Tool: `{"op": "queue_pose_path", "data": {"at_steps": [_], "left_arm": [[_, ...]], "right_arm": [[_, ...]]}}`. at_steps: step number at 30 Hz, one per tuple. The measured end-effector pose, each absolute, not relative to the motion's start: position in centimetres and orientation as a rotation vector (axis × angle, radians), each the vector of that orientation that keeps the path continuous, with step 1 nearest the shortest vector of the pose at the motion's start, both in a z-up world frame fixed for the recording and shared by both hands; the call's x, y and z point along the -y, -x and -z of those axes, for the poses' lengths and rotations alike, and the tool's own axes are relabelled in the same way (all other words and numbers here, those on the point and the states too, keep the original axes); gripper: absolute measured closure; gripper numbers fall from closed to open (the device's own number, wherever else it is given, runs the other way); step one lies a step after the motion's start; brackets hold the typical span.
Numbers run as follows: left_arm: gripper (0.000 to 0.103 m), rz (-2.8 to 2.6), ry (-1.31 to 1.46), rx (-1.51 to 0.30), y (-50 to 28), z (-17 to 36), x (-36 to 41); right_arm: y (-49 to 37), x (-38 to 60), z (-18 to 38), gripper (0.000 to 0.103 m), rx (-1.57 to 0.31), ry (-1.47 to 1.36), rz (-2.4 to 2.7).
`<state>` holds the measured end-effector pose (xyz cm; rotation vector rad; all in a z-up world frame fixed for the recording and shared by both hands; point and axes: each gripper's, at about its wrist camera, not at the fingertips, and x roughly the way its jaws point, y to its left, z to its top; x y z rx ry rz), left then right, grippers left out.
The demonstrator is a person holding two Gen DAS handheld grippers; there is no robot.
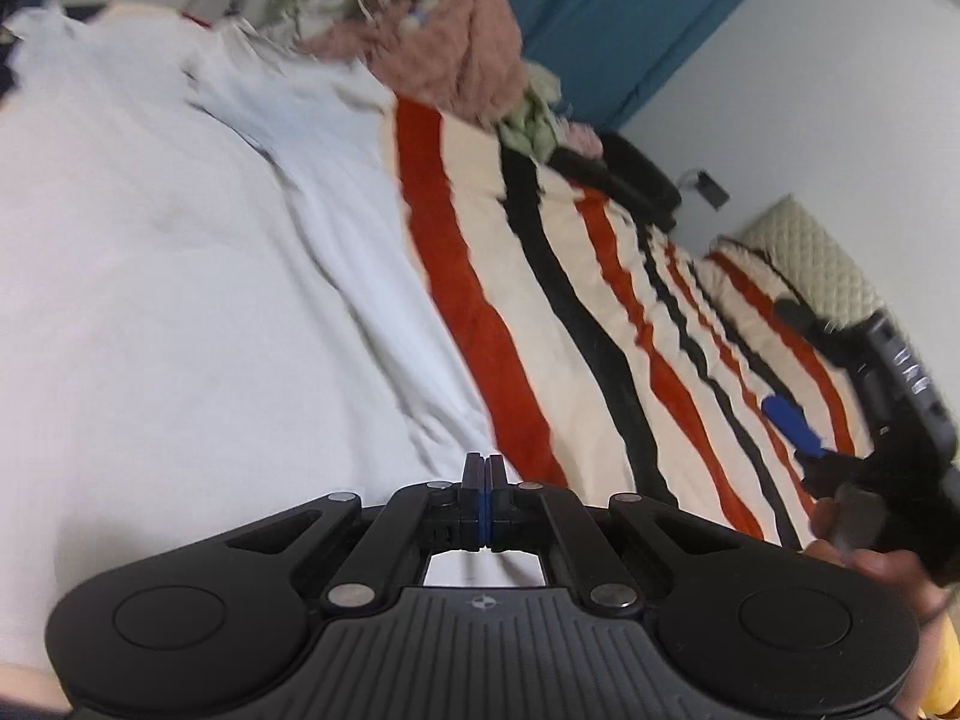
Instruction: Fold clothes
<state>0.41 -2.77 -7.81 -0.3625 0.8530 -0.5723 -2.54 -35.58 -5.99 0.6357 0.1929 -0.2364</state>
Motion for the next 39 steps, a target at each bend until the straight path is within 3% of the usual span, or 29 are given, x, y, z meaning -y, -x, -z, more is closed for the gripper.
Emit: {"op": "queue_pose_path", "data": {"at_steps": [5,11,13,16,18,20,21,22,33,39], "left_arm": [[0.101,0.534,0.336,-0.861,-0.4,7.5,1.8],[0.076,0.651,0.22,-0.897,-0.6,9.5,10.1],[0.056,0.681,0.18,-0.913,-0.7,10.5,12.9],[0.051,0.717,0.071,-0.921,-0.3,12.1,16.6],[0.051,0.721,-0.003,-0.933,0.1,13.7,18.2],[0.057,0.704,-0.081,-0.923,0.5,15.1,19.2],[0.081,0.687,-0.114,-0.907,0.8,15.6,19.3],[0.097,0.668,-0.125,-0.893,1.0,15.8,19.3],[0.098,0.597,0.319,-0.762,5.4,7.9,3.9],[0.098,0.372,0.441,-0.838,8.5,9.4,-4.5]], "right_arm": [[2.3,35.0,5.6,0.012,-0.201,-0.617,0.219],[3.1,35.5,5.3,0.012,-0.174,-0.631,0.241],[3.3,35.8,5.3,0.012,-0.167,-0.641,0.252],[3.4,36.2,5.5,0.012,-0.162,-0.649,0.258],[3.2,36.4,5.8,0.012,-0.167,-0.651,0.26],[2.8,36.6,6.2,0.012,-0.18,-0.657,0.259],[2.6,36.7,6.3,0.012,-0.188,-0.664,0.257],[2.5,36.8,6.4,0.012,-0.193,-0.668,0.253],[2.8,36.3,6.2,0.012,-0.183,-0.655,0.24],[2.4,34.2,5.6,0.012,-0.2,-0.576,0.203]]}}
